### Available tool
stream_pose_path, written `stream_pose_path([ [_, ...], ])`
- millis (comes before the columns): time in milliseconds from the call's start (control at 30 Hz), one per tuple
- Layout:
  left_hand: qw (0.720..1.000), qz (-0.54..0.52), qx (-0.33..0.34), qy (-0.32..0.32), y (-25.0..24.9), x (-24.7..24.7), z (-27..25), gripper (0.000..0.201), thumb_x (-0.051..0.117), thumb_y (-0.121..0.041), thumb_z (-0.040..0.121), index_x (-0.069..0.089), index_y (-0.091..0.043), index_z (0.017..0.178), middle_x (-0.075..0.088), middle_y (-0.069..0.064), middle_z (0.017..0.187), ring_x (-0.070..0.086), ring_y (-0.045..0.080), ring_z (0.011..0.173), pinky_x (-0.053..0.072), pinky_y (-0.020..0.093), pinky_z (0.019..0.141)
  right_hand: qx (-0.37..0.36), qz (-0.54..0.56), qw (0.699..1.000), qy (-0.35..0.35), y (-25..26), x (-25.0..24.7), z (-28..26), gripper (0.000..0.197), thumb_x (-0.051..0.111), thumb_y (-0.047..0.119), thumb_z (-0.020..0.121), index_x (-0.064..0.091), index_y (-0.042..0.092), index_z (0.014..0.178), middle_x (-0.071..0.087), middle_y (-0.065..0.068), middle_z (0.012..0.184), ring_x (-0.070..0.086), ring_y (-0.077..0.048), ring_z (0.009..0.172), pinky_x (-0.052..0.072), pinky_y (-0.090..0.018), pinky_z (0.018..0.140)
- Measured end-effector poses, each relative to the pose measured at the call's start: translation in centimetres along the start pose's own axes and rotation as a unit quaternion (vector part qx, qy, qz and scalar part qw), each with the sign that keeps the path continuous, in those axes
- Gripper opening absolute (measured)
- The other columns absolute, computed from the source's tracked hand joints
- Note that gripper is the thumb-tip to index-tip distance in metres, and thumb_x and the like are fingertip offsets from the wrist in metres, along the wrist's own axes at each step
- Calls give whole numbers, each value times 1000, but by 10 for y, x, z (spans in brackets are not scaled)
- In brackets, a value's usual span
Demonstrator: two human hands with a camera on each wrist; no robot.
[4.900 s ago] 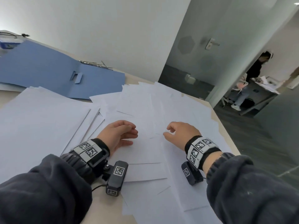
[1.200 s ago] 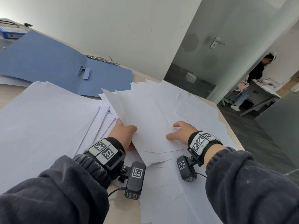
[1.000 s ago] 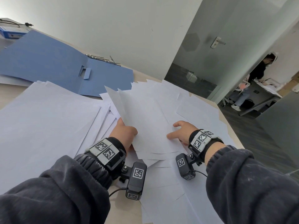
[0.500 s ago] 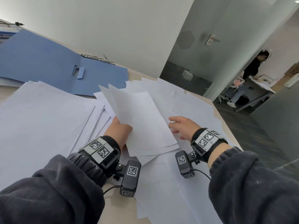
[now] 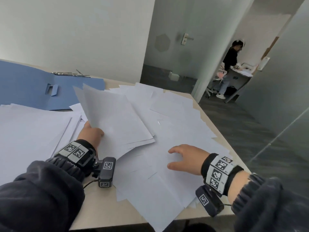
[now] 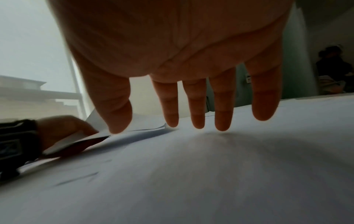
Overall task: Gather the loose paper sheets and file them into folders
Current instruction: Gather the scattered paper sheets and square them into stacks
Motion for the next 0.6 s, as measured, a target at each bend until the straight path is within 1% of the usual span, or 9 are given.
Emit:
stream_pose_path([
  [67,1000,6,0,-8,0,-1,-7,47,48,8,87,52,-14,128,58,16,106,56,33,90,48,44,84,-11,-28,999,21,4,13,-16,80,58,72,82,32,42,151,31,10,159,38,-13,141,33,-34,116],
  [133,1000,26,3,-13,2,0,-15,46,49,6,87,51,-17,127,59,15,107,56,34,93,49,46,87,-8,-58,997,47,4,31,-27,95,56,76,78,15,43,157,12,8,167,29,-18,148,30,-39,119],
  [200,999,36,5,-16,5,1,-21,44,49,5,87,51,-17,126,59,15,108,56,35,95,49,44,86,-1,-93,994,54,4,44,-33,99,55,74,77,4,44,156,2,3,169,27,-26,149,32,-44,117],
  [233,999,39,7,-16,6,2,-26,44,48,6,88,50,-16,127,58,14,107,55,34,94,47,42,83,2,-101,994,50,4,48,-34,98,55,71,77,2,45,156,1,1,168,27,-29,148,34,-46,116],
  [333,999,48,2,-26,12,3,-33,46,47,7,89,49,-13,131,58,16,104,54,32,87,44,40,77,1,-104,994,43,5,50,-35,93,52,60,77,3,44,154,15,-6,164,41,-35,137,44,-48,106],
  [433,996,86,3,-35,13,-1,-38,36,49,5,91,47,-14,122,53,10,85,51,27,72,43,33,65,-15,-104,994,39,10,50,-40,77,49,41,82,15,35,151,40,-10,142,56,-37,114,53,-47,92],
  [467,995,94,1,-41,13,-4,-39,34,50,4,92,47,-14,121,50,8,82,51,28,74,43,33,66,-19,-101,994,28,11,48,-41,68,46,32,85,23,30,148,47,-10,133,57,-37,109,53,-47,91],
  [500,994,101,-1,-47,12,-8,-39,34,50,3,92,48,-12,123,49,7,80,52,30,80,43,35,70,-17,-96,995,12,9,43,-41,59,43,24,87,32,25,145,53,-10,127,58,-36,107,53,-46,91],
  [600,990,130,-4,-47,9,-18,-38,38,52,2,93,48,-7,129,51,11,87,48,30,90,37,36,75,17,-60,998,-29,-6,27,-43,45,38,16,93,51,18,136,61,-11,125,59,-33,112,51,-40,97],
])
Point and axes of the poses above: each hand's wrist, its own z-axis towards the middle knuckle, its own x-axis out of the palm, y = z × x, the point moved 8 cm from there along z, towards the middle knuckle
